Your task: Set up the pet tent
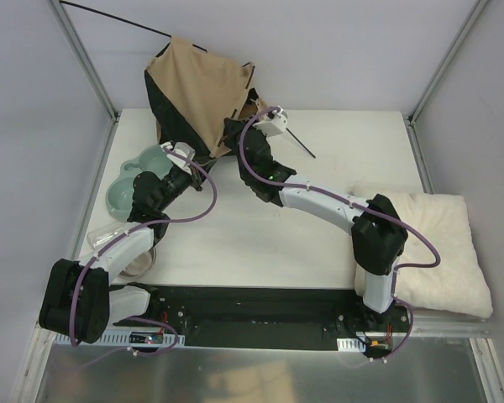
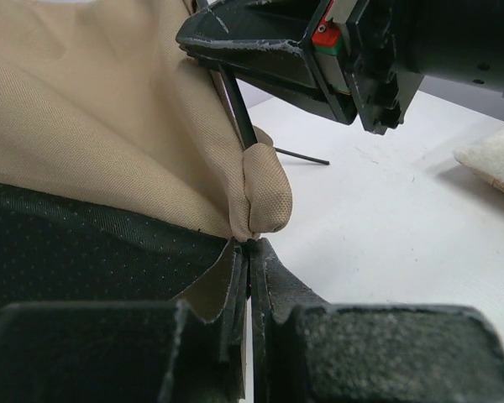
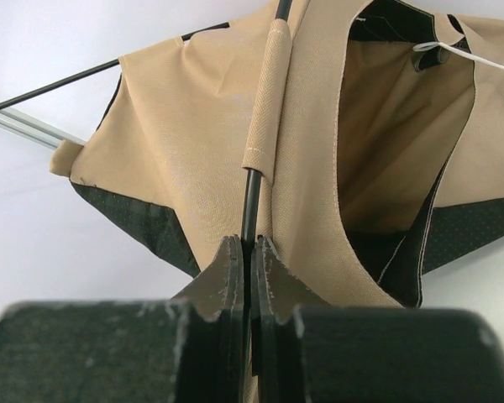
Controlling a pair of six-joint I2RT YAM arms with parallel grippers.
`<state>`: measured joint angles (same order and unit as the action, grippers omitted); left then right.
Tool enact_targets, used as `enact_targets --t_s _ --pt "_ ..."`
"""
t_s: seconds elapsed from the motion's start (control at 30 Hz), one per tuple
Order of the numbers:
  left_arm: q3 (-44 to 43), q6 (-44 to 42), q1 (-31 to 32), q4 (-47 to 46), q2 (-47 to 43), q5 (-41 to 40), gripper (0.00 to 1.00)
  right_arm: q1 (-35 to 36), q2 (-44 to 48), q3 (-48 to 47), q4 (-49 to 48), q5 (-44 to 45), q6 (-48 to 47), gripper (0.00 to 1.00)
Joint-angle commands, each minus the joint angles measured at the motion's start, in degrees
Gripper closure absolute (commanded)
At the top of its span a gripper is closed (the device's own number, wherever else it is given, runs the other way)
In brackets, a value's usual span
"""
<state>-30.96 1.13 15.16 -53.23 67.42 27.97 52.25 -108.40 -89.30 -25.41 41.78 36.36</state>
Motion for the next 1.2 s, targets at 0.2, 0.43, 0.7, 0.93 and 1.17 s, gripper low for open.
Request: enact_targets --t_s 0.2,0.43,0.7,0.93,1.17 --pt "-1.91 3.45 0.22 -3.98 1.49 3.76 1.00 1.19 2.84 2.28 -3.06 -2.40 -4.89 1.00" --pt "-3.40 2.39 0.22 -0.82 0.96 5.96 1.00 1.54 2.67 3.25 -6.32 -4.69 -9.81 1.00" --pt "-4.99 2.83 0.22 -0.56 0.87 5.17 1.00 1.98 3.63 6.15 -7.90 -7.67 -13.15 1.00" --pt "-6.83 5.20 0.22 -0.38 1.31 4.64 1.00 2.95 6.09 9.13 -8.34 -10.49 -17.28 1.00" --pt "-6.75 5.03 0.22 4.36 -2.63 4.38 0.80 3.03 8.73 11.42 -9.30 -11.19 -25.35 1.00"
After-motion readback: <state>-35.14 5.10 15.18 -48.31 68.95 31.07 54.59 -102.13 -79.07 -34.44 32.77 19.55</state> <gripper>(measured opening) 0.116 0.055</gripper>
